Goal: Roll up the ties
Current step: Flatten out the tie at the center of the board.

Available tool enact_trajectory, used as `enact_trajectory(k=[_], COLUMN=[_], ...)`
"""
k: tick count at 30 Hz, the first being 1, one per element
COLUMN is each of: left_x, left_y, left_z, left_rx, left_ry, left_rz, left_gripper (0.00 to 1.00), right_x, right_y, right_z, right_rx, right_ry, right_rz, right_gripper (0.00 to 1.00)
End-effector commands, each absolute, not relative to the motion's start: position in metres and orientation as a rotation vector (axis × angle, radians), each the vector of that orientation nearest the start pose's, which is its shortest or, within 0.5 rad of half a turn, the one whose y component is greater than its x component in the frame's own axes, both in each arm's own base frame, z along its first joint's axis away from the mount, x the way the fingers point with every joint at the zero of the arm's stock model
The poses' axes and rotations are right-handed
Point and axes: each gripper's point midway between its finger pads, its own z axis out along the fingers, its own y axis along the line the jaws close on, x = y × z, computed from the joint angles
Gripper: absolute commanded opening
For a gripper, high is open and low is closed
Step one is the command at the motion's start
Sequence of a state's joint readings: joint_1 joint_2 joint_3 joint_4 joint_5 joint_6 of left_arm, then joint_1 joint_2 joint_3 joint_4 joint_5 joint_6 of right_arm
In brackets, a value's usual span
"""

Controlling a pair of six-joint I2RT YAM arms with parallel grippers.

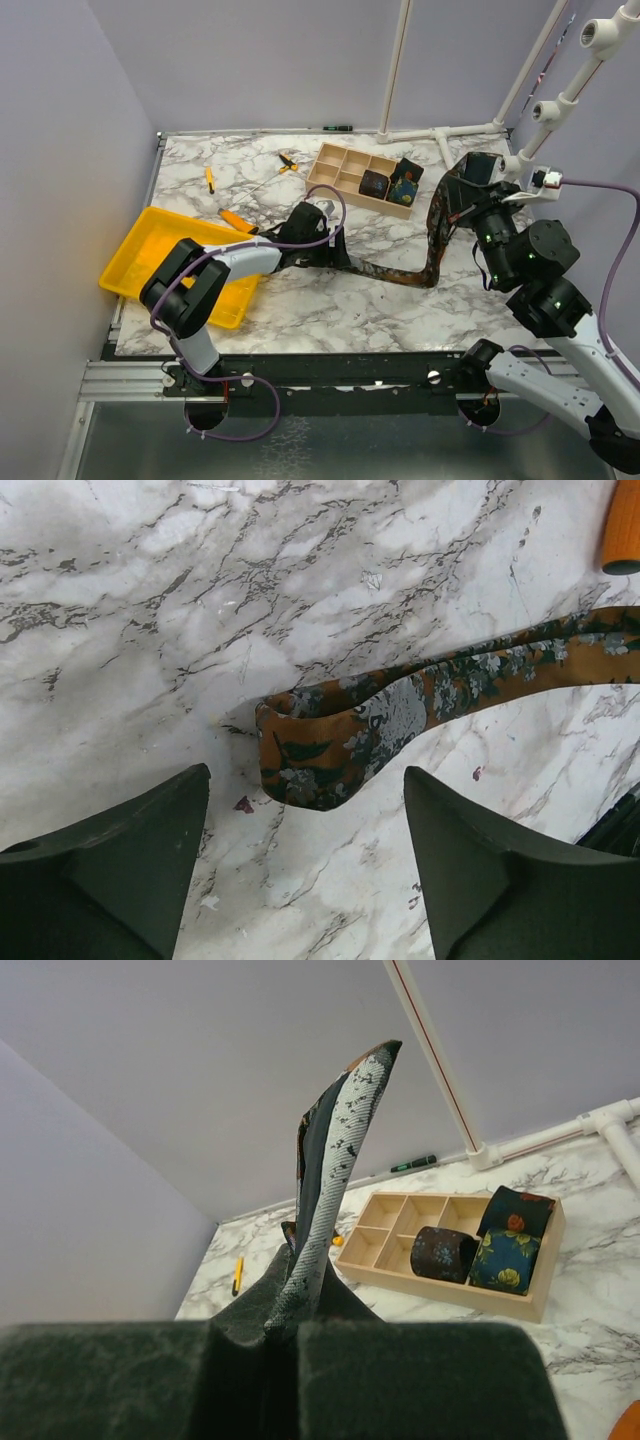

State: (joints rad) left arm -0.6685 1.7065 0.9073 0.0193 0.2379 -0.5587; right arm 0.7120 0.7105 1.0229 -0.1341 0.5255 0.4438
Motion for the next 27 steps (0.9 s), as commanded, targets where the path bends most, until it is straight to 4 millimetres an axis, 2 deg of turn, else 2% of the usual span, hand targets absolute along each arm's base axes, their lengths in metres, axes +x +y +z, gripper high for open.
enact_trajectory(k=[1, 4, 9, 16, 18, 20, 22, 26, 27], left_x=[0.293, 0.300, 0.306, 0.304, 0.303, 0.301, 0.298, 0.294, 0.294], left_y=[-0.307, -0.302, -0.306, -0.313, -0.314, -0.314, -0.313, -0.307, -0.303], left_z=[0.071, 0.067, 0.053, 0.040, 0.037, 0.036, 0.035, 0.045, 0.049], left_rx=[0.280, 0.269, 0.275, 0.318, 0.325, 0.330, 0.329, 0.321, 0.314], left_ry=[2.421, 2.425, 2.466, 2.497, 2.505, 2.510, 2.512, 2.479, 2.466], left_rz=[-0.850, -0.822, -0.839, -0.864, -0.874, -0.884, -0.889, -0.880, -0.866], left_gripper=[0.81, 0.80, 0.61, 0.58, 0.54, 0.43, 0.27, 0.00, 0.00], right_x=[0.250, 0.249, 0.249, 0.248, 0.249, 0.249, 0.249, 0.252, 0.253], right_y=[0.121, 0.120, 0.119, 0.118, 0.118, 0.118, 0.117, 0.115, 0.115], right_z=[0.415, 0.413, 0.411, 0.411, 0.409, 0.406, 0.404, 0.389, 0.383], right_rx=[0.241, 0.242, 0.239, 0.233, 0.235, 0.237, 0.242, 0.259, 0.267], right_ry=[1.443, 1.445, 1.449, 1.451, 1.454, 1.460, 1.465, 1.493, 1.505], right_rz=[0.578, 0.577, 0.568, 0.562, 0.559, 0.555, 0.550, 0.526, 0.519], right_gripper=[0.00, 0.00, 0.00, 0.00, 0.00, 0.00, 0.00, 0.00, 0.00])
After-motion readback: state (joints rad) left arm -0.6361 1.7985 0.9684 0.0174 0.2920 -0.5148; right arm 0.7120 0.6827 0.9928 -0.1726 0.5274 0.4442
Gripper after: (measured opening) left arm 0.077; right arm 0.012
